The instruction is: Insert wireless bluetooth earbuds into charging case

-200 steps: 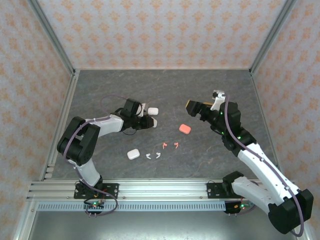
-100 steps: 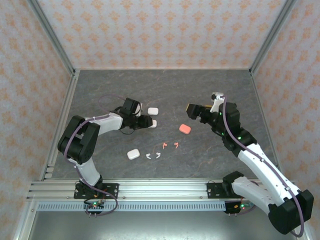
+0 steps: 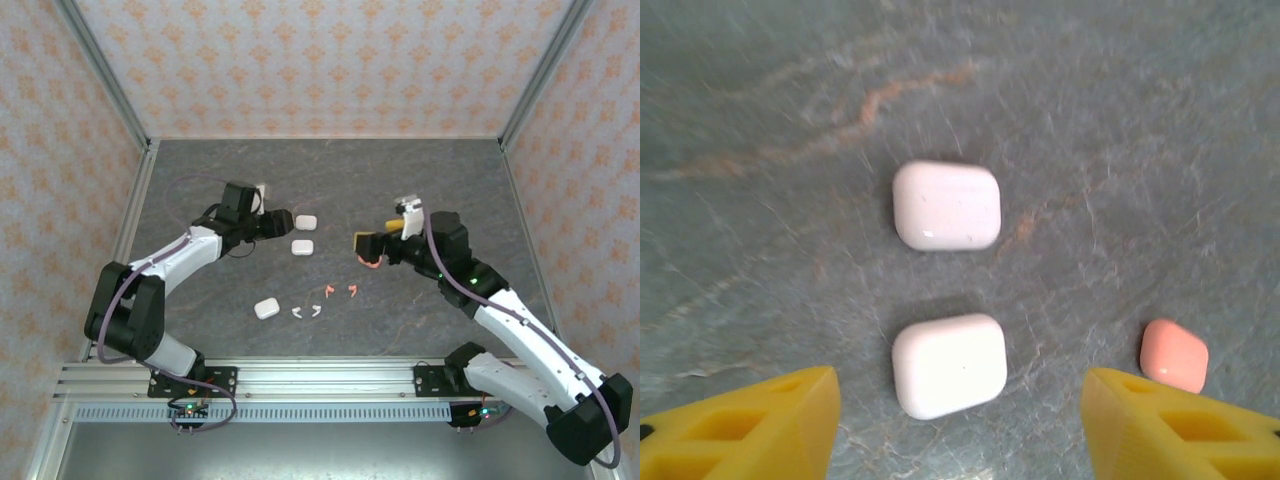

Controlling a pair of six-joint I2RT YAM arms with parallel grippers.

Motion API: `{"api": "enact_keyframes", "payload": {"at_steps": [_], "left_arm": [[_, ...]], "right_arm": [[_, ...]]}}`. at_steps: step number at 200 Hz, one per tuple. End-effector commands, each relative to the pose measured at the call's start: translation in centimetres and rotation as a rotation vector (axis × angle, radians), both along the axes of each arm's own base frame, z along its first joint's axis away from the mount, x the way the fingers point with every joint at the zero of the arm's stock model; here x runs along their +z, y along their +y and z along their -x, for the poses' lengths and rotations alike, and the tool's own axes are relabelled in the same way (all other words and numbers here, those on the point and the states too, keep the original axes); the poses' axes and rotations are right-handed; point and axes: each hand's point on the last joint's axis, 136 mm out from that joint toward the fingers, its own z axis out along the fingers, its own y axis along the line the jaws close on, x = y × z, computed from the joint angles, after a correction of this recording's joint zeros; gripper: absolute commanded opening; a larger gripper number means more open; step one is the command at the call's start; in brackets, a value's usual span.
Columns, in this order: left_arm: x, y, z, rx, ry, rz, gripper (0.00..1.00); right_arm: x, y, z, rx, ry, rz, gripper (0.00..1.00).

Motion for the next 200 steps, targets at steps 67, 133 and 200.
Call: {"api": "enact_keyframes", "payload": {"at_steps": [67,133,200], "left_arm": [[1.0,6.4,0.5,0.231,-0.055,0.001,0.76],[1.8,8.9,1.8,0.285,-0.075,-0.026,0.78],[1.7,11.1,3.2,0.346,-0.06,-0.009,0.8]], "right_arm": [[-4.4,11.2,5.2,0.478,-0.169,0.277,0.99],[-12.7,18.6,7.8,0.844,-0.167,0.641,0.93],[-18.4,23.0,8.3,1.052,-0.284,0.806,0.91]]}}
